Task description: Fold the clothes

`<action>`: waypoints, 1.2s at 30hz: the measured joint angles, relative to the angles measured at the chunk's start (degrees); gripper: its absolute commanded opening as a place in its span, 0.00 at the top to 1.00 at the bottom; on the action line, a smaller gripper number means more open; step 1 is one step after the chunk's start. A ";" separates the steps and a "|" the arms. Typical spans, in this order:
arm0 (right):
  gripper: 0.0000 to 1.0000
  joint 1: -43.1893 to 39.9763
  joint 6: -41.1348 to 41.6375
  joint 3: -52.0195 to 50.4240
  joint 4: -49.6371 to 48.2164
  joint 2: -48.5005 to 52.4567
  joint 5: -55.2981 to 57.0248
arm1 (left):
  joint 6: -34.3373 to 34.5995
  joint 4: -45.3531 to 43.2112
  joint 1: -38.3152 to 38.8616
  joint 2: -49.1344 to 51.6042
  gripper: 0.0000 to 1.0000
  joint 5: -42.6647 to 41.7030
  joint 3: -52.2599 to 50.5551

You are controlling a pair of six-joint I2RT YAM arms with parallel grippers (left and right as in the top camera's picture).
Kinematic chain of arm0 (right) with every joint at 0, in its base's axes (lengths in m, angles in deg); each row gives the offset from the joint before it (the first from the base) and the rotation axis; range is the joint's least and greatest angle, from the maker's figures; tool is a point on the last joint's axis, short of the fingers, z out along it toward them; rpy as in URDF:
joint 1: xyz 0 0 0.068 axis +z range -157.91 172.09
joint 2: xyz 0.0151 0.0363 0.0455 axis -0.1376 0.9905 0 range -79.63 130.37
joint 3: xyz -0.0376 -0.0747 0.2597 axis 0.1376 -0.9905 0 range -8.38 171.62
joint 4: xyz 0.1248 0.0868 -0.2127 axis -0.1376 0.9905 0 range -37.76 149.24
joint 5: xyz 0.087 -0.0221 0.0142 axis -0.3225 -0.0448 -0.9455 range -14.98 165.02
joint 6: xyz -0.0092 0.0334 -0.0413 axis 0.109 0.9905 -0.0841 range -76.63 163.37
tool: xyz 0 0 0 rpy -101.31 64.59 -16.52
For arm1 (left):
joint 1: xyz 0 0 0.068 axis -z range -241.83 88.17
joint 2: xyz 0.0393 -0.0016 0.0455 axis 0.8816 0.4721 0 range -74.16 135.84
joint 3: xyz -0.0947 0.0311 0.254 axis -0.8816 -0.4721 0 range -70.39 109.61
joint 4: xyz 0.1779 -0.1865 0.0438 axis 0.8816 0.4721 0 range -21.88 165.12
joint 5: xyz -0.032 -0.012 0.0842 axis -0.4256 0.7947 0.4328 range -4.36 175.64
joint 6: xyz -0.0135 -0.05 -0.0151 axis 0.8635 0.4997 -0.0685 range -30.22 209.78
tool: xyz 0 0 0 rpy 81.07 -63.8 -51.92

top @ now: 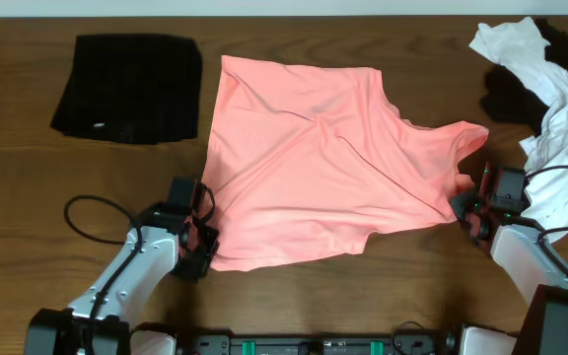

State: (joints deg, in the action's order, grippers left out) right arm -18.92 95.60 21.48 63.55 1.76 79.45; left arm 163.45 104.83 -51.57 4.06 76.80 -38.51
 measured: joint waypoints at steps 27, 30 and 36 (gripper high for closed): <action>0.99 0.00 -0.85 -0.09 17.68 -28.37 0.24 | -10.47 7.28 -0.04 -25.27 0.94 4.44 -1.66; 0.99 0.00 -0.92 -0.09 21.97 -32.85 0.55 | -10.97 8.44 -0.04 -29.40 0.94 4.83 -1.66; 0.99 0.00 -0.98 -0.09 28.85 -39.08 1.49 | -12.39 9.92 -0.04 -34.38 0.94 5.51 -1.66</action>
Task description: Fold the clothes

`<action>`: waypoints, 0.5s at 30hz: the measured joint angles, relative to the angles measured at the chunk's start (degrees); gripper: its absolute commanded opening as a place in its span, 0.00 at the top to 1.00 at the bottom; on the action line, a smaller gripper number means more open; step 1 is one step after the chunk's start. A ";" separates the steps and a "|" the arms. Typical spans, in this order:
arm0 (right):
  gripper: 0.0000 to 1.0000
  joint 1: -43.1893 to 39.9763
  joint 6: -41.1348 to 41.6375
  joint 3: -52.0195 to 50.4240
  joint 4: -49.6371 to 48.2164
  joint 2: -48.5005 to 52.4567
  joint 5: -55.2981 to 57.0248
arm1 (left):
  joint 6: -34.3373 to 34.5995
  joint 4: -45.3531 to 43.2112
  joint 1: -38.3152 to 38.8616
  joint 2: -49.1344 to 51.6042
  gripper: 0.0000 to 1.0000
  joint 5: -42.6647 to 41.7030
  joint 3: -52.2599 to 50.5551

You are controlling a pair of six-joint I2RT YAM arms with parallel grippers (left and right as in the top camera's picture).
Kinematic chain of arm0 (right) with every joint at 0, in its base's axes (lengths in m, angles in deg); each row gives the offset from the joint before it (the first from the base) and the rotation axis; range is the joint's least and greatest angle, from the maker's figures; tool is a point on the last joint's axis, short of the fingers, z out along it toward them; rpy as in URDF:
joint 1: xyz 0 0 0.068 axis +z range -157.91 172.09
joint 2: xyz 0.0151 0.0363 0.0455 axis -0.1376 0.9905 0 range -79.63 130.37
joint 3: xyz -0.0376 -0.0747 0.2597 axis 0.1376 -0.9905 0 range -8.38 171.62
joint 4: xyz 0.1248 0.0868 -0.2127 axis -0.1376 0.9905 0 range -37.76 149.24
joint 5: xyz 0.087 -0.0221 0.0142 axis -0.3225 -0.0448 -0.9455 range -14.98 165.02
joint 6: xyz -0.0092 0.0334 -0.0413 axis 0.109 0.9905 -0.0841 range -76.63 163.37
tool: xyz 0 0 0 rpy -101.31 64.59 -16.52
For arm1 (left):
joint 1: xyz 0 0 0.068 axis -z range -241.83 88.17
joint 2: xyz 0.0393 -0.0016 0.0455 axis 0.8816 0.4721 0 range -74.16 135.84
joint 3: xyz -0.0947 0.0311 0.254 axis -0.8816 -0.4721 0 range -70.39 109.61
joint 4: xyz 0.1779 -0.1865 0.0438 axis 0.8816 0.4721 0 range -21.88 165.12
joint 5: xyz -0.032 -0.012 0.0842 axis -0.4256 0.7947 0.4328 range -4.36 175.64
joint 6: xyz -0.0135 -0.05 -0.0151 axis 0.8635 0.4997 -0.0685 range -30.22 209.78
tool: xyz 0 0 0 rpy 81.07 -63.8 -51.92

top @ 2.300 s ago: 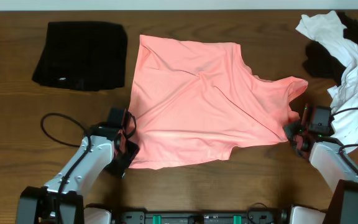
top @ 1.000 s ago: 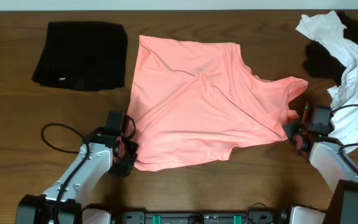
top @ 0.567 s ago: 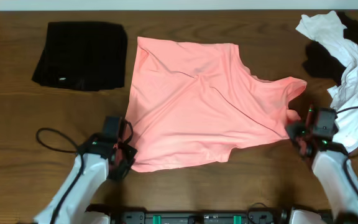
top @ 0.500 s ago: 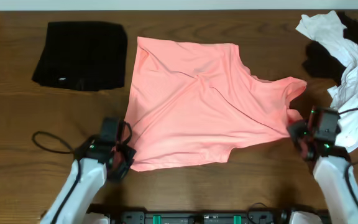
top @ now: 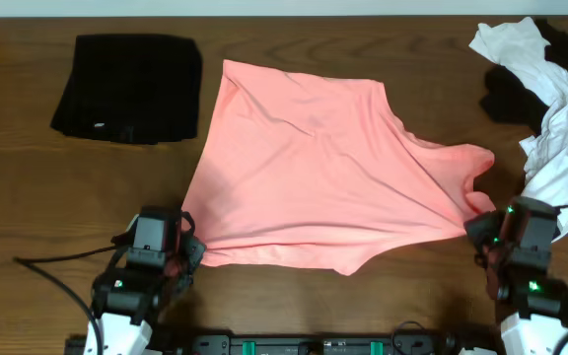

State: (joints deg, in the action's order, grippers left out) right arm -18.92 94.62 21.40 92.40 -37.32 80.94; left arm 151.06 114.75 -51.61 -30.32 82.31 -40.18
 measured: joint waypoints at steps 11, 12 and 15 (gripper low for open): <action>0.99 0.00 -0.02 0.31 7.02 -3.08 1.25 | -3.54 0.96 0.00 -0.76 0.94 1.42 3.02; 0.99 0.00 -0.02 0.33 6.71 -3.08 1.25 | -4.07 0.15 0.00 -0.76 0.94 1.86 3.65; 0.99 0.00 -0.02 0.46 4.74 -3.04 1.46 | -5.57 -3.78 0.00 -0.66 0.94 2.64 4.68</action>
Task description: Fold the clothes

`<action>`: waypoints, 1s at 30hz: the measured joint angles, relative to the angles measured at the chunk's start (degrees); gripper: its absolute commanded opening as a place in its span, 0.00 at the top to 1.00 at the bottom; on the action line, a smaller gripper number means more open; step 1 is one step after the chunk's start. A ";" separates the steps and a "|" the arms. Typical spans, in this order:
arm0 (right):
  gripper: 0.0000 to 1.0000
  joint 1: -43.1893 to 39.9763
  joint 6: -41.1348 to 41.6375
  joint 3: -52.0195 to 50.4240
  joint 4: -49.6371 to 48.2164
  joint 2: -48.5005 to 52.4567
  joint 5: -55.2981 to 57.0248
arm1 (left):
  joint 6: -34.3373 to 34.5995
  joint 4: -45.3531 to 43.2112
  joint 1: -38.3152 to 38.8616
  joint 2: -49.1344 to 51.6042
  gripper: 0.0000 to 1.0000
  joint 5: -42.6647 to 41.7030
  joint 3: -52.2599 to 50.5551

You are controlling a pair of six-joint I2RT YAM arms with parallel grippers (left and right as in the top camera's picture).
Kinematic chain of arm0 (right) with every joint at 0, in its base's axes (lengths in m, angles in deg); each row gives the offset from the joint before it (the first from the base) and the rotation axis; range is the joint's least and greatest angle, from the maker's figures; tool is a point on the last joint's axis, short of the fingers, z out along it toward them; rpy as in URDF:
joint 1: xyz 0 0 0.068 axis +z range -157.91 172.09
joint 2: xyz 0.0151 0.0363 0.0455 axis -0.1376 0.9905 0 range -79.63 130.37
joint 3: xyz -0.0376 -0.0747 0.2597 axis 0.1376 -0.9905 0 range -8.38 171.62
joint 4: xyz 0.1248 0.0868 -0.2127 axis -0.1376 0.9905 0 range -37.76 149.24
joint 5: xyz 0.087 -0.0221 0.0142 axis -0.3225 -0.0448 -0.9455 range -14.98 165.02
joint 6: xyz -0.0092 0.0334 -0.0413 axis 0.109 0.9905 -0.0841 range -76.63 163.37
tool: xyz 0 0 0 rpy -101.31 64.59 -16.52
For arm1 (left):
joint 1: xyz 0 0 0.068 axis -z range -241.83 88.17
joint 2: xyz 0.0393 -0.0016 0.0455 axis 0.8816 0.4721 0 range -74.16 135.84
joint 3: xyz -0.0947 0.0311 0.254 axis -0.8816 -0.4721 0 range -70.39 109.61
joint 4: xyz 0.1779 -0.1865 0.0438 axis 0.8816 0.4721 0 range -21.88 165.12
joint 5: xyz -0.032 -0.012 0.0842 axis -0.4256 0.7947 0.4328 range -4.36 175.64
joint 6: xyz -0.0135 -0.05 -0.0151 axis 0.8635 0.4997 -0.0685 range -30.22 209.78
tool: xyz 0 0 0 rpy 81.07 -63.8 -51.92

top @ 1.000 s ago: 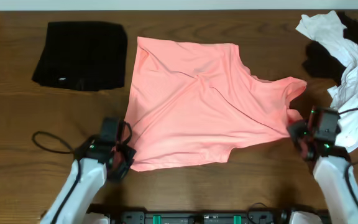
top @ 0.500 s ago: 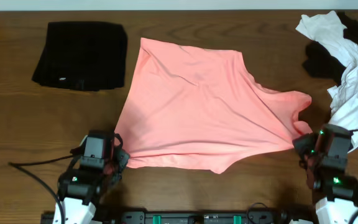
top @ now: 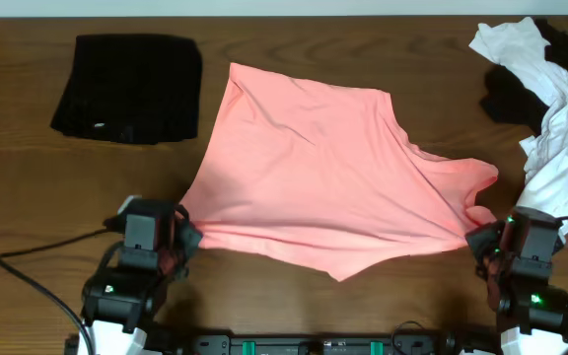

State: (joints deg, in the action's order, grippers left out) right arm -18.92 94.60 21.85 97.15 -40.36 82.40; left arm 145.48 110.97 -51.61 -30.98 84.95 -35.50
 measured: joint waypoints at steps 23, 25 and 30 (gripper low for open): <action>0.99 0.00 0.00 0.57 -19.21 21.42 0.13 | -4.74 -35.67 3.89 22.01 0.94 1.20 0.44; 0.99 0.00 0.00 0.57 -20.11 22.64 0.15 | -4.96 -37.97 3.89 24.15 0.94 1.36 0.44; 0.99 0.00 -0.02 0.57 -21.92 24.50 0.26 | -5.22 -43.58 3.89 28.55 0.94 1.40 0.46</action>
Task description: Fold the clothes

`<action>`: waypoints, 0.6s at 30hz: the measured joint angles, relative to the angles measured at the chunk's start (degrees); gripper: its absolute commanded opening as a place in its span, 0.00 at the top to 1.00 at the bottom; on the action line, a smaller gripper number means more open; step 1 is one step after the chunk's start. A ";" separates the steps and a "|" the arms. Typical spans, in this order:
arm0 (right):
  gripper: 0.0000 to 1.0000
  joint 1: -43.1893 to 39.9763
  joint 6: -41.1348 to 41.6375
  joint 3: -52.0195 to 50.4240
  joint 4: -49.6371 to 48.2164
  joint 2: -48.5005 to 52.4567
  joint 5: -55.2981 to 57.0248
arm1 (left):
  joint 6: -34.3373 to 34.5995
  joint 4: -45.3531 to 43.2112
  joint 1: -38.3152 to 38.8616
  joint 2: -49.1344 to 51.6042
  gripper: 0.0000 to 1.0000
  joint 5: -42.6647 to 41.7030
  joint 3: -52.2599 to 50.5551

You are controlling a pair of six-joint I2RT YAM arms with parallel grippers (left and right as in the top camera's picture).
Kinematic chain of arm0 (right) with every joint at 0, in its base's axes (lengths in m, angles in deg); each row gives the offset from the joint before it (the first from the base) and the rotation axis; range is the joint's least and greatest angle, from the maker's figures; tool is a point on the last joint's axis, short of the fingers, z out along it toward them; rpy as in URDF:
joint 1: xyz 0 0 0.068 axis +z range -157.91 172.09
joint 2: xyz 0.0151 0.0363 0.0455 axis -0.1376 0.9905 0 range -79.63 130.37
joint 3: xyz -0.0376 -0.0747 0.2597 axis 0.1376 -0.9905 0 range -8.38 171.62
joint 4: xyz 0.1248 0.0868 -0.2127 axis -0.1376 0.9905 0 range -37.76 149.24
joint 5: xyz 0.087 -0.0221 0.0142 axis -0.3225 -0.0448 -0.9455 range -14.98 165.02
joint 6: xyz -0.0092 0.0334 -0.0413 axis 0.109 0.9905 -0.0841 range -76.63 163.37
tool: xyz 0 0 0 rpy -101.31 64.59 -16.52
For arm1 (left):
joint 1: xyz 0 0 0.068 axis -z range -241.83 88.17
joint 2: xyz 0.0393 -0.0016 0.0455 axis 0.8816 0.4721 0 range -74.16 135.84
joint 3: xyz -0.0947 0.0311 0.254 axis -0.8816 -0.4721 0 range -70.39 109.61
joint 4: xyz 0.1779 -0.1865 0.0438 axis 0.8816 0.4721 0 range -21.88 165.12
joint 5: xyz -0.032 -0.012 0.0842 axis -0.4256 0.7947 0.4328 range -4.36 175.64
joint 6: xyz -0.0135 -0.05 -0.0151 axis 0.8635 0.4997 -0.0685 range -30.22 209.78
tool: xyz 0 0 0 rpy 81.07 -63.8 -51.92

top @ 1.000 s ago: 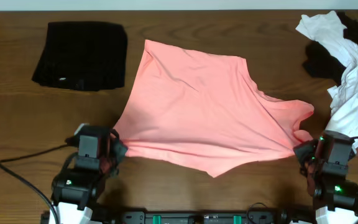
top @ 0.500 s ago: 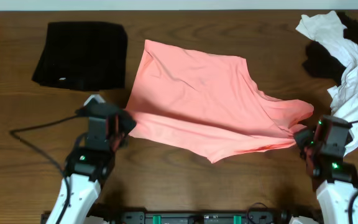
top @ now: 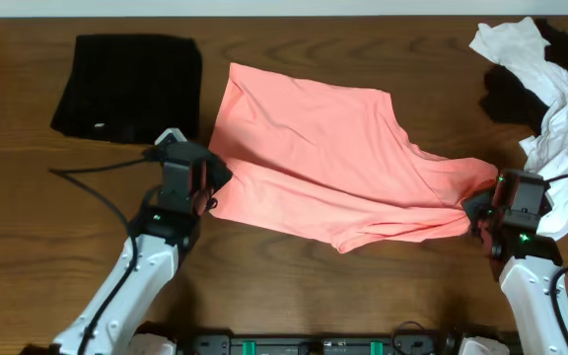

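Observation:
A salmon-pink garment (top: 314, 148) lies spread over the middle of the table, its near edge lifted and carried toward the far side. My left gripper (top: 212, 182) is shut on the garment's near left corner. At the right, my right gripper (top: 473, 212) is shut on the near right corner, where the cloth bunches into a twist. The near hem sags between the two grippers. The fingers themselves are mostly hidden under cloth and gripper bodies.
A folded black garment (top: 128, 87) lies at the far left. A crumpled white garment (top: 555, 118) and a black one (top: 516, 94) are piled at the far right edge. Cables trail from both arms across the near table (top: 284, 296).
Both grippers have moved away from the near edge with the pink garment's corners, the left one much farther. The near hem now lies over the garment's middle.
First both grippers sat at the pink garment's near corners. By the two later moments they were closer to the table's near edge, with the cloth pulled taut and flatter. Now they hold the corners farther from that edge, the hem doubled over.

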State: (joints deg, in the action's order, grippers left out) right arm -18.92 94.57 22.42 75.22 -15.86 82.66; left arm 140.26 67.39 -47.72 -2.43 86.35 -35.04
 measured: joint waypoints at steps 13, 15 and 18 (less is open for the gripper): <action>0.99 0.00 -0.72 0.00 -2.56 1.11 2.45 | -1.90 -5.38 0.00 2.05 0.94 1.42 0.04; 0.99 0.00 -0.79 0.00 -2.69 2.27 2.73 | -2.36 -5.44 0.00 2.12 0.94 1.88 0.04; 0.99 0.00 -0.81 0.00 -3.17 4.02 3.19 | -2.71 -5.53 0.00 2.75 0.94 2.84 0.04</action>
State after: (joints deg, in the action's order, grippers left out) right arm -18.92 93.77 22.42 72.05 -11.84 85.85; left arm 137.55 61.86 -47.72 0.32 89.19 -35.00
